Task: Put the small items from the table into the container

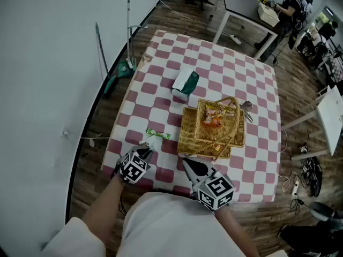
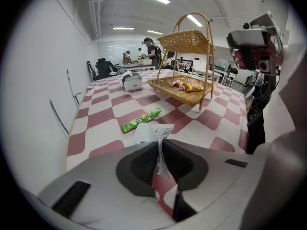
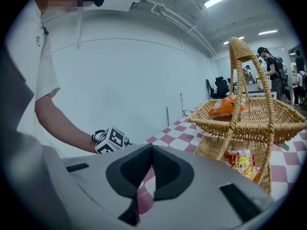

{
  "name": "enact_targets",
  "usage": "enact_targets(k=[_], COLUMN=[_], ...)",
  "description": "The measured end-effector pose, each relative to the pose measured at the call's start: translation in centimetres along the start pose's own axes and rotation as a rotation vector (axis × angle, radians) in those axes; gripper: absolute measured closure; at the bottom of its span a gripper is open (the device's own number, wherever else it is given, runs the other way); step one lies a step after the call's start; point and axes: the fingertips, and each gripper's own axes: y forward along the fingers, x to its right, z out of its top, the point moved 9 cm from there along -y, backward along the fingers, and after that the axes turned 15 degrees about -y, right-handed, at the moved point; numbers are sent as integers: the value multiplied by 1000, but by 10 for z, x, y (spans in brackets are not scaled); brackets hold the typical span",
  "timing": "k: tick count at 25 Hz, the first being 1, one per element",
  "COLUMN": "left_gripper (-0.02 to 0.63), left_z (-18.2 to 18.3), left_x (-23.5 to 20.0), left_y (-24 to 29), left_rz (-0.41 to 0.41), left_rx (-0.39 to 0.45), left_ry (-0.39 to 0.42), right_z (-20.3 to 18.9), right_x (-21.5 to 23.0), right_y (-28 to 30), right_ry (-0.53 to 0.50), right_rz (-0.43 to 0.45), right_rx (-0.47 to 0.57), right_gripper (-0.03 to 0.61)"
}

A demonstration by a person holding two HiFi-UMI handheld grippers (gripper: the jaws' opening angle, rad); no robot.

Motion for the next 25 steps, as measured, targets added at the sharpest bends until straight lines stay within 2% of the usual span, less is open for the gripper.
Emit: enact_targets(k=[17, 25], left_gripper=[577, 577], left_z=[49, 82], left_x=[20, 39], left_y=[-31, -59], left_rz=[31, 47], left_rx=[169, 277], left_ry=[-1, 36], right_z=[3, 4], right_x=[4, 10], right_y=[-22, -39], right_ry=[-13, -15], right_rz=[-19, -27], right_rx=[53, 82], right_gripper=[571, 571])
